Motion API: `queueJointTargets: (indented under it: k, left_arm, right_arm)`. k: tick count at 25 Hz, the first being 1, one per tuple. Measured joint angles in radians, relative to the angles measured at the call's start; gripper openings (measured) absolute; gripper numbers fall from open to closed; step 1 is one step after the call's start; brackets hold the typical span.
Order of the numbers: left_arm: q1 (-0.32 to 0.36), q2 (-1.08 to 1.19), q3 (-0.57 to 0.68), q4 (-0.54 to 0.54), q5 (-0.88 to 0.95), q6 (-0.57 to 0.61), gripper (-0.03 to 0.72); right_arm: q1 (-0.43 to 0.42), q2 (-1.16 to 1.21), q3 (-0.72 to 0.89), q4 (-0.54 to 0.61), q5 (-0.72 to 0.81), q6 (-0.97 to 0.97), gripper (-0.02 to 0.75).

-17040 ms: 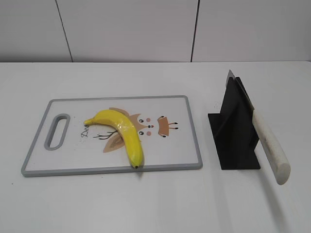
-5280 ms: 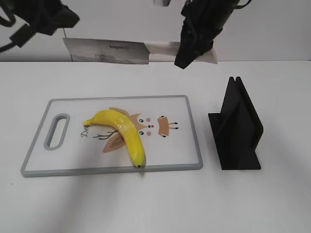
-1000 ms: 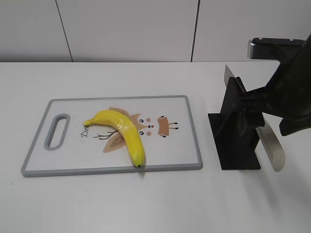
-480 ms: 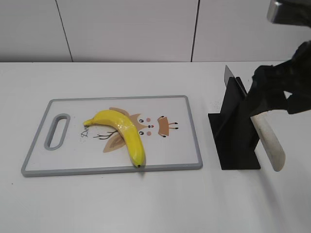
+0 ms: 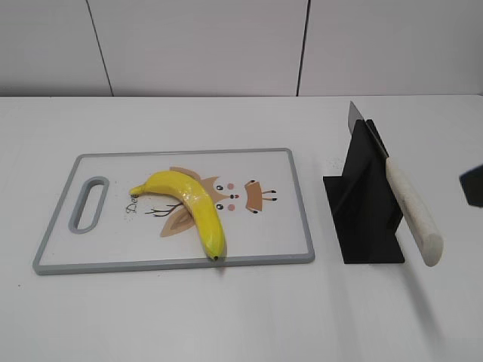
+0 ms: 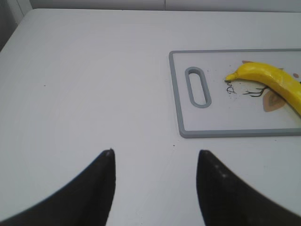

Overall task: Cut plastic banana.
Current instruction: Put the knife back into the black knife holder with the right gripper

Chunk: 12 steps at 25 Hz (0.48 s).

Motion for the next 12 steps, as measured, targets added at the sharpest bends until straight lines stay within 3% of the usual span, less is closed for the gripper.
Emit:
queueJointTargets:
  k: [12]
  left_arm:
    - [0.000,0.000,0.000,0.000,0.000,0.000,0.508]
  right_arm:
    - [0.000,-0.459,0.228,-0.059,0.077,-0.069,0.592]
